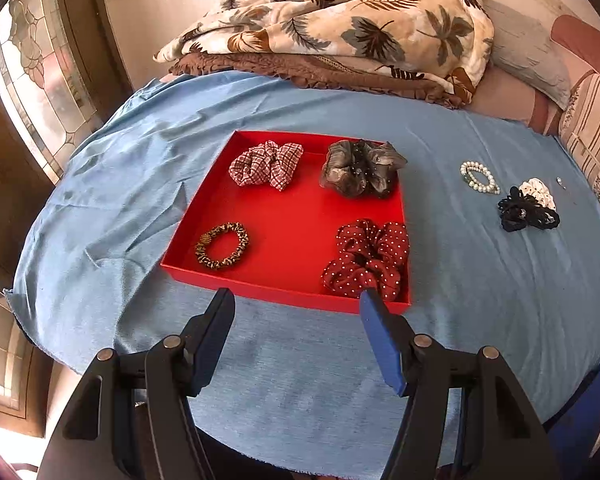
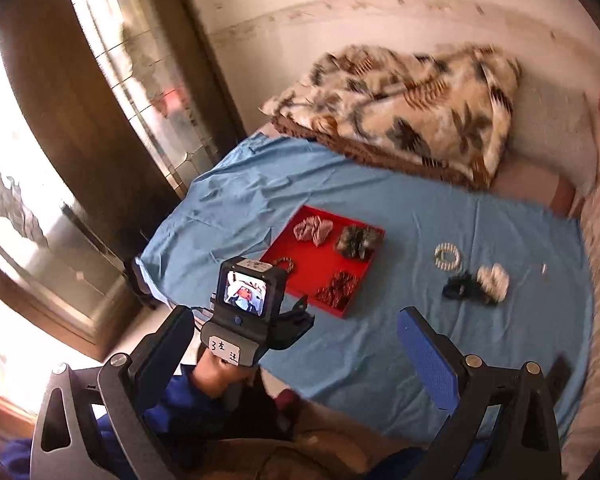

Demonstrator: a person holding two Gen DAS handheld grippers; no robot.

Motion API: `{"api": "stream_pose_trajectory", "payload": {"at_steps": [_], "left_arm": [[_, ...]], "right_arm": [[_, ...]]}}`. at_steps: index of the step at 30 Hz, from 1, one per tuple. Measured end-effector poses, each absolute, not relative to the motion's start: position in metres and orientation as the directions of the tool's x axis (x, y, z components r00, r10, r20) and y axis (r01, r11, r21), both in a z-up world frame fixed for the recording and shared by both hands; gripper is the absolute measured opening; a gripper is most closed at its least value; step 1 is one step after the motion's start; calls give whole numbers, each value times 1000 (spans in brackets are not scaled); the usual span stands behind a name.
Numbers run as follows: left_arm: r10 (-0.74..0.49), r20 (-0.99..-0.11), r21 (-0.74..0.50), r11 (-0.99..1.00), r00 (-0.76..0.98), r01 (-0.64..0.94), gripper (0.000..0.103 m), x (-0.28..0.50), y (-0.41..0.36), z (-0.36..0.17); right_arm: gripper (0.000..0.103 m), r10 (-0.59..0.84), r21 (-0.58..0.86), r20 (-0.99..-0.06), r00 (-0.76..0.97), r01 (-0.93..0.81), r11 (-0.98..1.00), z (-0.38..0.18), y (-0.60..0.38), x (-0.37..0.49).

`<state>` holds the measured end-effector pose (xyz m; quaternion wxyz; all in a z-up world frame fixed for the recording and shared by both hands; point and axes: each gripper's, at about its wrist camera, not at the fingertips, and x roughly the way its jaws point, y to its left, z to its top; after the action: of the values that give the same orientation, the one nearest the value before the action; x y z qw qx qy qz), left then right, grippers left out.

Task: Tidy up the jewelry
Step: 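Move both tools back toward the remaining items beside the pearl bracelet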

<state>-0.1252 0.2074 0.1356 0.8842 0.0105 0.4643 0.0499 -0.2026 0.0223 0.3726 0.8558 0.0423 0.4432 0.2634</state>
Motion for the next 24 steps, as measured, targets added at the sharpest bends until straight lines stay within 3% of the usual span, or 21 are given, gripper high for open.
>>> {"api": "stream_pose_trajectory", "payload": {"at_steps": [2,5,10,14,19,24], "left_arm": [[89,-817,54,996,570,-78,64,-124,206,136],[58,-805,25,998,590,-65,64,-122,203,139],[-16,-791,-13,1000,612,9,64,-118,183,142],[-95,-786,-36,993,611,109,64,-109,148,145],[-197,-796,-94,974,573,204,64,-83,101,146],[-238,-814,-114,960,530,255,64,-55,56,136]], "right_arm": [[103,524,333,-709,472,-431,838,362,6,-203],[103,450,298,-723,524,-352,887,331,-33,-190],[102,313,355,-810,496,-10,935,231,-155,-140],[89,202,335,-830,520,173,926,171,-224,-107],[75,173,369,-783,597,221,903,121,-251,-65],[73,206,408,-734,647,177,896,88,-247,-21]]}}
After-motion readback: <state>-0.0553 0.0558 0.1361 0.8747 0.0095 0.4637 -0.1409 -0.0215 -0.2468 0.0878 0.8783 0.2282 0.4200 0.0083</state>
